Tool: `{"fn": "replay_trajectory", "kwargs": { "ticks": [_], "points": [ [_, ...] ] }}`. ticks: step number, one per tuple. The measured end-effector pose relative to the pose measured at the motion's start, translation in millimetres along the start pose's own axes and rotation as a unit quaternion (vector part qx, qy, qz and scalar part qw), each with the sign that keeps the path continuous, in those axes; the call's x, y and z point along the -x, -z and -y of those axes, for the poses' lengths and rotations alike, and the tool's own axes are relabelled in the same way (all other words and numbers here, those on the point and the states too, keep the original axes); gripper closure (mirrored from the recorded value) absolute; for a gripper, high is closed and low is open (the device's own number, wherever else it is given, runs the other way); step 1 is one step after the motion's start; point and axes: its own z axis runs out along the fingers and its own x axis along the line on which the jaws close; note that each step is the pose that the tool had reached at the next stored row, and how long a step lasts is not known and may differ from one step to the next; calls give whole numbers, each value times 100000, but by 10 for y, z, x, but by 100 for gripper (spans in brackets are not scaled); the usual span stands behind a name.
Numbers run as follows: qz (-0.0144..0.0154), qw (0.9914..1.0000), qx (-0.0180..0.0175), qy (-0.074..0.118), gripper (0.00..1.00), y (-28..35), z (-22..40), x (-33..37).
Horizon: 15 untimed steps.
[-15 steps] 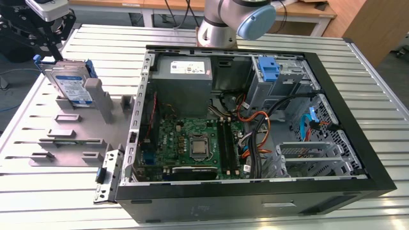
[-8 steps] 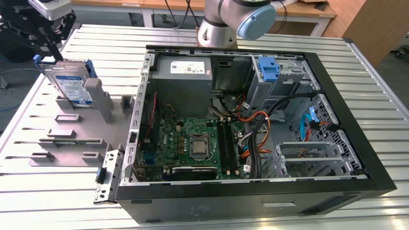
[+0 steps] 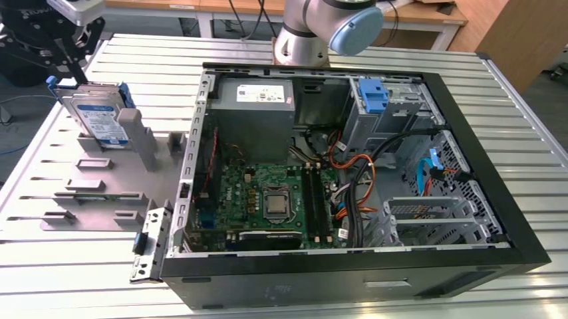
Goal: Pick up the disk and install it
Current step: 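Pick up the disk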
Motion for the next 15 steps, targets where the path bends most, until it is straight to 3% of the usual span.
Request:
{"fn": "replay_trajectory", "kwargs": {
  "ticks": [4, 6, 10, 15],
  "points": [
    [222, 99974, 431, 2222, 89, -3, 0, 0],
    [509, 99948, 867, 3060, 89, -3, 0, 0],
    [1325, 99869, 2045, 4497, 89, -2, 0, 0],
    [2600, 99710, 3819, 6045, 89, -2, 0, 0]
  ]
}}
